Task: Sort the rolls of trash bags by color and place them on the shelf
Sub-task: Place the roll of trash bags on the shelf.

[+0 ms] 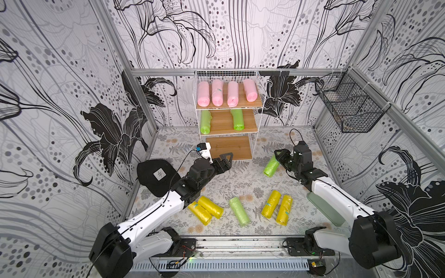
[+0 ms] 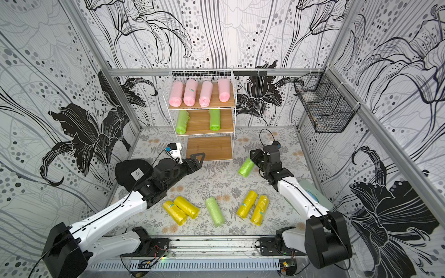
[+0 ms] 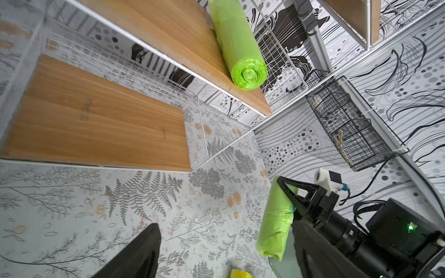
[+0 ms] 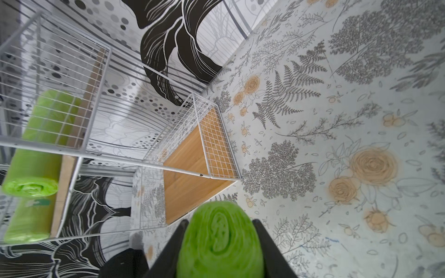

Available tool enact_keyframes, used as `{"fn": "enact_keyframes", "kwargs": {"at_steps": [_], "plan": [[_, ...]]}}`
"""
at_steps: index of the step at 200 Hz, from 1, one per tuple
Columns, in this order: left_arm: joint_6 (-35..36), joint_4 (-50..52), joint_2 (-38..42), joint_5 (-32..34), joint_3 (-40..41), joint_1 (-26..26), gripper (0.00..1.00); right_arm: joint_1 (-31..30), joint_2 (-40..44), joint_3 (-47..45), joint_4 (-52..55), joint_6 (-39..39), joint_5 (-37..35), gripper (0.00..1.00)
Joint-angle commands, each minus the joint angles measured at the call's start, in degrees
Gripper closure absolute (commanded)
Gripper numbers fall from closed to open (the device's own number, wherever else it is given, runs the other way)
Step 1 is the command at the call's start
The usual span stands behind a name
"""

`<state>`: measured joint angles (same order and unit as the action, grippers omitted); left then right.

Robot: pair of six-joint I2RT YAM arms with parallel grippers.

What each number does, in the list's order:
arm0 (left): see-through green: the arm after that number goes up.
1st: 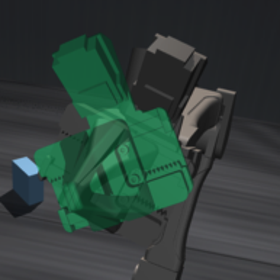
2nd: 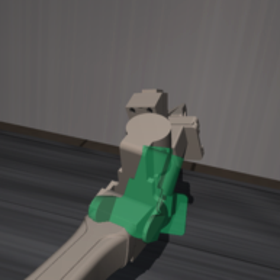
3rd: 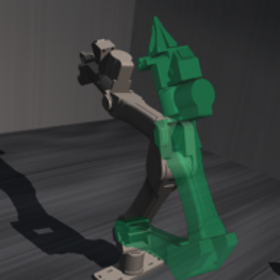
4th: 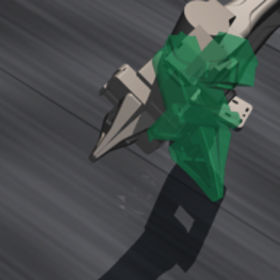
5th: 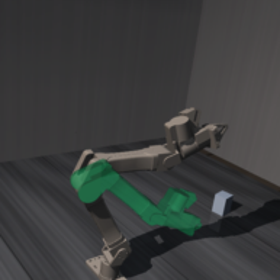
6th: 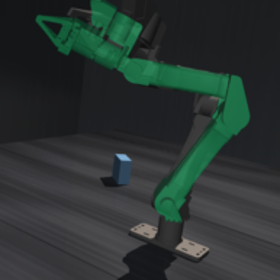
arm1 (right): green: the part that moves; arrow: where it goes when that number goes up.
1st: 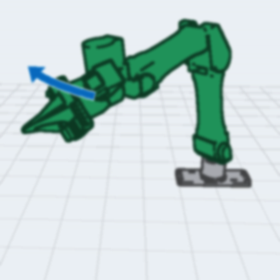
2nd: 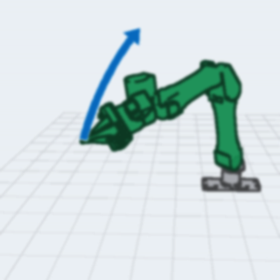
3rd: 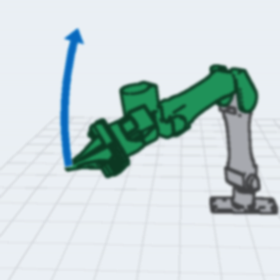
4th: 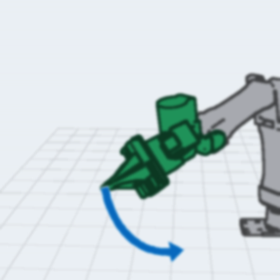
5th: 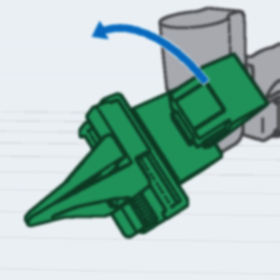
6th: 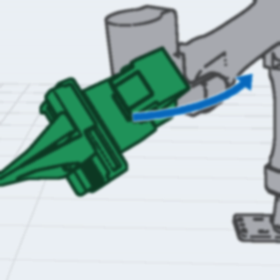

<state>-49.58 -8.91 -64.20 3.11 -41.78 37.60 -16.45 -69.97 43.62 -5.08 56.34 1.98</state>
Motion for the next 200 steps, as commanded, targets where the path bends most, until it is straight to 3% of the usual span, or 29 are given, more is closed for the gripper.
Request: {"fn": "enact_keyframes", "kwargs": {"at_steps": [1,47,107,200], "plan": [[-6.91,-11.58,-1.69,-3.63,2.03,0.60,0.11,-3.41,3.79,-1.66,-8.32,7.91,-3.76,0.61],[-14.68,-23.81,-9.78,-10.37,1.64,2.42,0.11,-11.03,3.24,-3.14,-15.29,15.05,-11.50,0.60],[-19.82,-33.41,-18.27,-14.31,-0.88,4.93,0.09,-14.52,0.56,-1.61,-20.19,20.15,-15.94,0.58],[-23.43,-42.76,-24.10,-7.99,-0.14,8.80,0.18,-15.83,-1.90,-2.46,-25.19,26.06,-18.21,0.59]]}}
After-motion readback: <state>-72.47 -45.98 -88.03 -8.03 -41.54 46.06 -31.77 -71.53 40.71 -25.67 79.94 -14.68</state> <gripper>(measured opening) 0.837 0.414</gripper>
